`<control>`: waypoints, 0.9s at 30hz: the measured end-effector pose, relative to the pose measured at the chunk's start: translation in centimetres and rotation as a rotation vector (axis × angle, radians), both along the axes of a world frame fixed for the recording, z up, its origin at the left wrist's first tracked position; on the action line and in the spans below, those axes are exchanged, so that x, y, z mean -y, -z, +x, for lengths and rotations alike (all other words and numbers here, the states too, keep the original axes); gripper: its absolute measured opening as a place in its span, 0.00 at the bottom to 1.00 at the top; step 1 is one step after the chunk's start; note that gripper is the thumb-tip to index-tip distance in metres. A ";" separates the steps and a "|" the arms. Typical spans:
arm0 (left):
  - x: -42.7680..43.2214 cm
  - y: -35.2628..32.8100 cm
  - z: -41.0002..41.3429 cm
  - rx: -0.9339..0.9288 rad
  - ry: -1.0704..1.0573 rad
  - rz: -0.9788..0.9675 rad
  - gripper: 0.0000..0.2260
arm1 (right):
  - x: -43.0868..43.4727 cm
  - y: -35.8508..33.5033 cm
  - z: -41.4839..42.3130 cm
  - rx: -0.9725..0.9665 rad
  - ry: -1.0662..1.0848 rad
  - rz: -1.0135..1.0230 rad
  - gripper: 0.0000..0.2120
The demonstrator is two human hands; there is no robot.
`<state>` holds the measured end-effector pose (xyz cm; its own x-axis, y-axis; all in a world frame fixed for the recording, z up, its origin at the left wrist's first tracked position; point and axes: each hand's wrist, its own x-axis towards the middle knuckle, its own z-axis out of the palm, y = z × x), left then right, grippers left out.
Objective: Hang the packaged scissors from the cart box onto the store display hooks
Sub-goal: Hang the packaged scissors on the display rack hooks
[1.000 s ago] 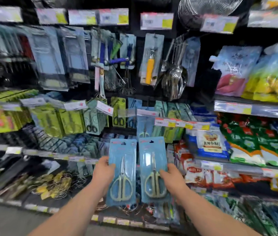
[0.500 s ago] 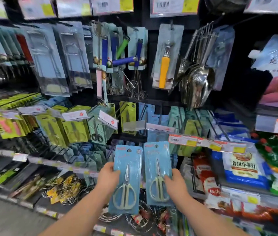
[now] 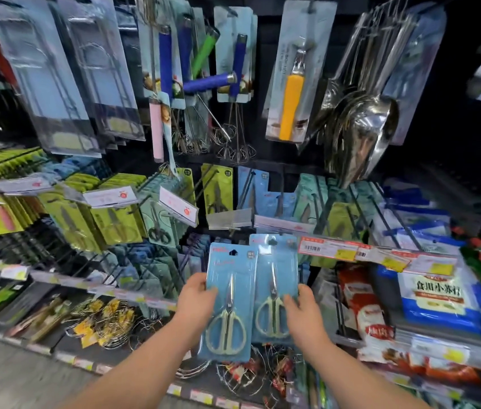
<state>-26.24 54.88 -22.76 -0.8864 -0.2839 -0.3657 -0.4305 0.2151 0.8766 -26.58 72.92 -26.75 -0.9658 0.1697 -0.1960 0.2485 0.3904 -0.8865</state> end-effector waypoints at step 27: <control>0.4 1.5 -4.1 0.025 0.057 0.111 0.10 | -0.1 1.6 -11.7 0.256 0.134 0.180 0.17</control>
